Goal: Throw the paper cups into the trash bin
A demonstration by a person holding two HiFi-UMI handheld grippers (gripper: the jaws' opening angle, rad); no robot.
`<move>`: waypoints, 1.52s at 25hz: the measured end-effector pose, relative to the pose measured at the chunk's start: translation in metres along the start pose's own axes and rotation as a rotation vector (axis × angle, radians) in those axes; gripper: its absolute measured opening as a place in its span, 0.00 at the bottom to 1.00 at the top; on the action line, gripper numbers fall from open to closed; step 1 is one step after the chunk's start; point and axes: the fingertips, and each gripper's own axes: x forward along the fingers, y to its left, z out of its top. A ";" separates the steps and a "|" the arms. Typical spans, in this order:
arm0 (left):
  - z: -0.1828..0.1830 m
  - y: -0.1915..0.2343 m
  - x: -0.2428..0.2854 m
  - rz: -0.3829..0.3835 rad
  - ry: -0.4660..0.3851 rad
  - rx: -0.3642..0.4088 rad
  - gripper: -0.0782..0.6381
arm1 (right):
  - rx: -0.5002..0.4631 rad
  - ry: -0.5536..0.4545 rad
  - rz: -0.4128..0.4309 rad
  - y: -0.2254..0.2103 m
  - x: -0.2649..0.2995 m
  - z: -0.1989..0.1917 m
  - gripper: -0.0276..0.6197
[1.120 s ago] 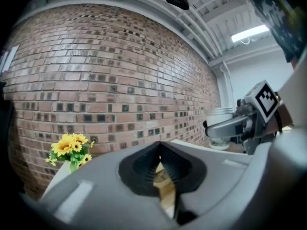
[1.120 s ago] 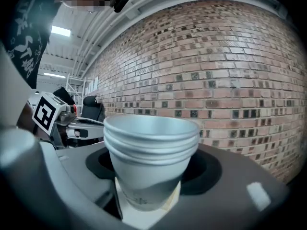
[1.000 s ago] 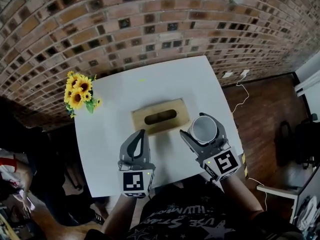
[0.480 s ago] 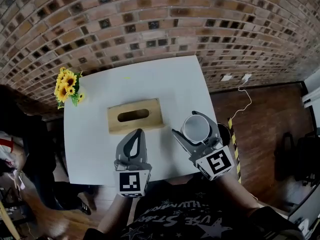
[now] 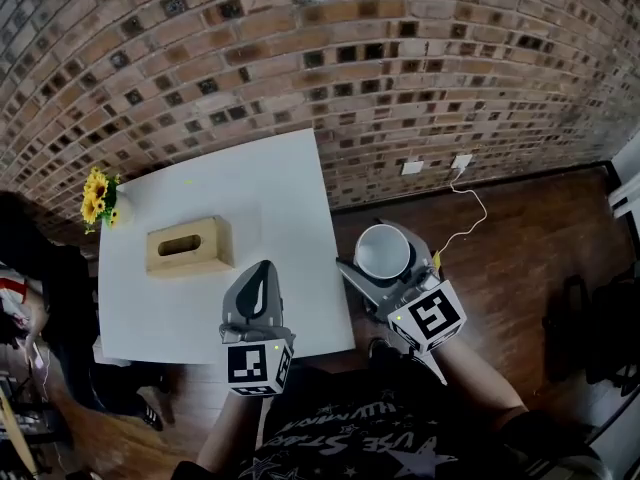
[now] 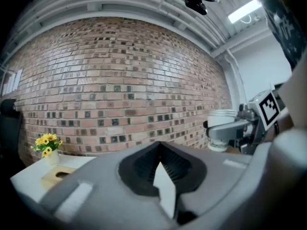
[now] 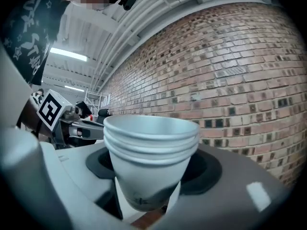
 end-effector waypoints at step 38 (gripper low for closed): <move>-0.022 -0.131 0.076 -0.295 0.061 -0.059 0.12 | 0.095 0.084 -0.300 -0.081 -0.069 -0.023 0.57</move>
